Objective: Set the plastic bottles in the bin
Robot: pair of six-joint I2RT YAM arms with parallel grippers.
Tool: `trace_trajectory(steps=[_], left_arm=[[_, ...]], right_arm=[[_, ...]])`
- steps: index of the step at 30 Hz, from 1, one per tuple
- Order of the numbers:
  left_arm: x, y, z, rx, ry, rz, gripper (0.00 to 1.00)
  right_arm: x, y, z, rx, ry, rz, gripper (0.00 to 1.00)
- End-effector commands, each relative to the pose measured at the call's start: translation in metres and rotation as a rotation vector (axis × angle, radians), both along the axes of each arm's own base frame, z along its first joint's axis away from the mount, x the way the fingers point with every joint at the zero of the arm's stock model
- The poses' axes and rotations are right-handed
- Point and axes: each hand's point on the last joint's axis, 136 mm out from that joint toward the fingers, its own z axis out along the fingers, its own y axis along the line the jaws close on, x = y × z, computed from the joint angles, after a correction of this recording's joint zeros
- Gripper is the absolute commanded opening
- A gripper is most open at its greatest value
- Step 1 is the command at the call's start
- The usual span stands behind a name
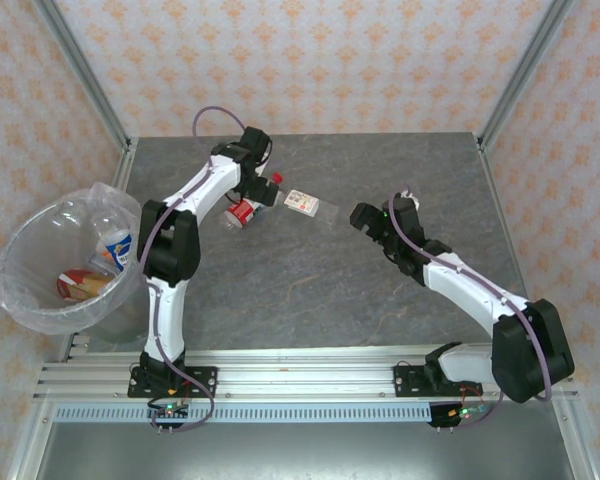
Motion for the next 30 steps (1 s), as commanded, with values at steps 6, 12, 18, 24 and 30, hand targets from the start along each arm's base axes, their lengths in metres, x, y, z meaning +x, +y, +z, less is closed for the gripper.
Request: trace_trajectory(steps=[6,12,18,24,30], left_arm=[[0.0,-0.003,-0.015,0.043,0.093,-0.108,1.0],[0.005,-0.003,-0.031,-0.002,0.135,-0.144,0.95],[0.006,0.002,-0.045,-0.056,0.179,-0.171,0.89],[0.007,0.007,-0.058,-0.03,0.196,-0.168,0.83],[0.011,0.009,-0.065,-0.015,0.192,-0.164,0.74]], right_arm=[[-0.006,-0.012,-0.003,-0.045,0.004,-0.028,0.99],[-0.005,-0.012,-0.002,-0.046,0.003,-0.024,0.99],[-0.006,-0.013,-0.001,-0.053,0.004,-0.028,0.99],[-0.006,-0.014,0.0,-0.05,0.002,-0.034,0.99],[-0.005,-0.014,0.001,-0.051,0.001,-0.035,0.99]])
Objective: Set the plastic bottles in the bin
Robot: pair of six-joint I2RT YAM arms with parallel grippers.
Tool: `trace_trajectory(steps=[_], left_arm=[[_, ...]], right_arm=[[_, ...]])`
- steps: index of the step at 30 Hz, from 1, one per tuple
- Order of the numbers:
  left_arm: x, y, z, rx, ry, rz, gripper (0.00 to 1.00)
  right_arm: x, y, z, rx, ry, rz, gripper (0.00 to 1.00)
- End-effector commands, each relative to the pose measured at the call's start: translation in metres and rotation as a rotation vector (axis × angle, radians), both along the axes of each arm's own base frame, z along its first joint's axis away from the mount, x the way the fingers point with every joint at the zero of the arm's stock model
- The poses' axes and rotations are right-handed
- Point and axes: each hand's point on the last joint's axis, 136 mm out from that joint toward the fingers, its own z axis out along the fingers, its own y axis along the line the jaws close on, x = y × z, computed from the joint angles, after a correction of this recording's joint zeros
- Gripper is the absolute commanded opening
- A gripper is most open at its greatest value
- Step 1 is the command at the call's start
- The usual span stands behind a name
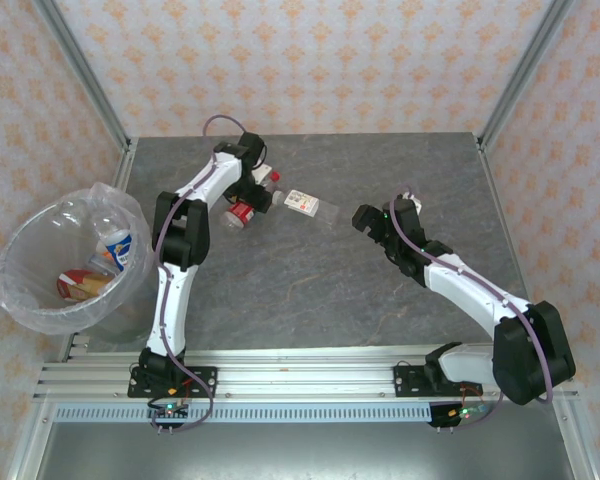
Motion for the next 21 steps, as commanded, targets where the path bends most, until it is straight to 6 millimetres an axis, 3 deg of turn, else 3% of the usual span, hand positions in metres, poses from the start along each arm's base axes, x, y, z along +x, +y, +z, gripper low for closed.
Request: trace_trajectory(steps=[1,11,21], left_arm=[[0.001,0.0,-0.006,0.014,0.012,-0.018,0.74],[0.001,-0.004,-0.008,-0.01,0.013,-0.01,0.62],[0.009,-0.011,0.026,-0.072,-0.073,0.043,0.52]], right_arm=[[-0.002,-0.007,0.003,-0.027,-0.008,-0.015,0.99],[-0.004,-0.008,0.0,-0.028,-0.001,-0.017,0.99],[-0.005,-0.009,-0.003,-0.026,0.003,-0.022,0.99]])
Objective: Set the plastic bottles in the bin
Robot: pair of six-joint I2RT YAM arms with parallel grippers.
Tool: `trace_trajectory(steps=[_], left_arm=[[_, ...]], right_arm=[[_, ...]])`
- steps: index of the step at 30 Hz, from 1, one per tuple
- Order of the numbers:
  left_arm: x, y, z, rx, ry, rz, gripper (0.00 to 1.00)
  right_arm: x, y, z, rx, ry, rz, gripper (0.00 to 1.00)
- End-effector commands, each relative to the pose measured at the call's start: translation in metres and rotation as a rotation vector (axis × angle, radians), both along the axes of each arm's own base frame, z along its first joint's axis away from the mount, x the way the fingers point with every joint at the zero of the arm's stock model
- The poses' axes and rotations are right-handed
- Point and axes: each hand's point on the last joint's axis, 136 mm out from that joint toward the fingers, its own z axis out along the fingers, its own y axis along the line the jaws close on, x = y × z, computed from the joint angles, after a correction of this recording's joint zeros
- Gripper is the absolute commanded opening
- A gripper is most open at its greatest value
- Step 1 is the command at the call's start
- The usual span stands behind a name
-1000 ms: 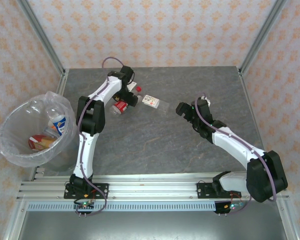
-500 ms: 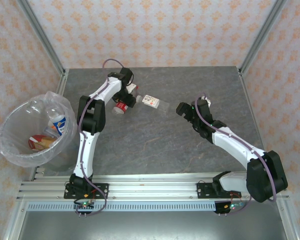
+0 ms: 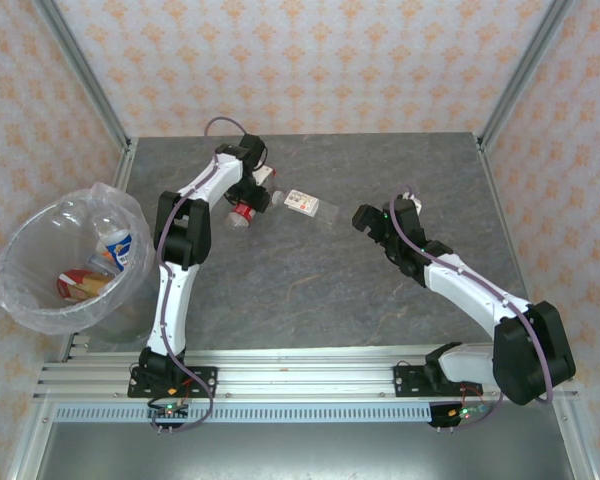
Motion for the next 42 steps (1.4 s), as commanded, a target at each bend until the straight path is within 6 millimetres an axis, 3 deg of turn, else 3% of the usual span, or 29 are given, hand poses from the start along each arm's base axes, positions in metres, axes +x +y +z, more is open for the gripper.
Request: trace_trajectory(steps=[1,11,24,29,42], left_arm=[[0.008,-0.008,0.037,-0.055,-0.089,0.031,0.52],[0.008,-0.014,0.088,-0.101,-0.208,0.102,0.52],[-0.004,-0.022,0.172,-0.18,-0.411,0.158,0.52],[-0.021,-0.015,0.217,-0.187,-0.519,0.192,0.52],[-0.081,0.014,0.29,-0.207,-0.706,0.256,0.52]], right_arm=[[-0.004,-0.009,-0.003,-0.025,0.002,-0.022,0.99],[-0.003,-0.006,-0.004,-0.016,-0.005,-0.013,0.99],[0.001,0.002,-0.003,0.016,-0.022,0.015,0.99],[0.003,0.006,-0.003,0.031,-0.031,0.026,0.99],[0.017,0.017,0.007,0.099,-0.092,0.034,0.99]])
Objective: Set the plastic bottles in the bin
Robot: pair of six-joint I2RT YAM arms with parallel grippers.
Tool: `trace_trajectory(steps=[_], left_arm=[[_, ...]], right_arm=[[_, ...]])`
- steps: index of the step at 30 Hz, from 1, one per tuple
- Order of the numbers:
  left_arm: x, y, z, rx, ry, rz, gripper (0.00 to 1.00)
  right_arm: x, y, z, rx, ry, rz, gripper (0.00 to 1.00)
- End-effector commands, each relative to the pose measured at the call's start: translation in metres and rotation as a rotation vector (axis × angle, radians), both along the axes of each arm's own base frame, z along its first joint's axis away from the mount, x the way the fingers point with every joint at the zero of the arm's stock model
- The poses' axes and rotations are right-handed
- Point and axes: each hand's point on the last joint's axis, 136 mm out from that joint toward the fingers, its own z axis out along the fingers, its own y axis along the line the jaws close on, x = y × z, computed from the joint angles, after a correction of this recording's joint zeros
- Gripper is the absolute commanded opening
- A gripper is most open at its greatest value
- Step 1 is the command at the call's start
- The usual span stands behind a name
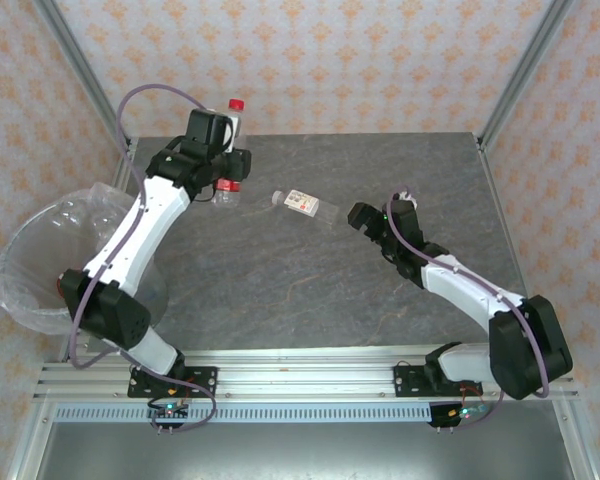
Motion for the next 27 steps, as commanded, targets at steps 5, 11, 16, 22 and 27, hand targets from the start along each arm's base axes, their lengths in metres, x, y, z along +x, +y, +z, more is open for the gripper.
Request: trace_trajectory(steps=[5,11,16,22,27], left_arm=[[-0.029,0.022,0.046,-0.003,-0.115,0.075,0.52],[-0.054,0.048,0.071,0.055,-0.165,0.158,0.52],[-0.078,0.09,0.088,0.167,-0.215,0.336,0.52],[-0.104,0.13,0.104,0.322,-0.239,0.494,0.52],[-0.13,0.171,0.135,0.563,-0.268,0.69,0.52]], right_arm=[[0.012,0.006,0.005,0.034,-0.043,0.004,0.99],[0.019,0.009,0.002,0.04,-0.028,0.0,0.99],[0.025,0.013,0.004,0.052,-0.035,-0.005,0.99],[0.033,0.015,0.004,0.06,-0.036,-0.013,0.99],[0.038,0.02,0.002,0.069,-0.027,-0.002,0.99]])
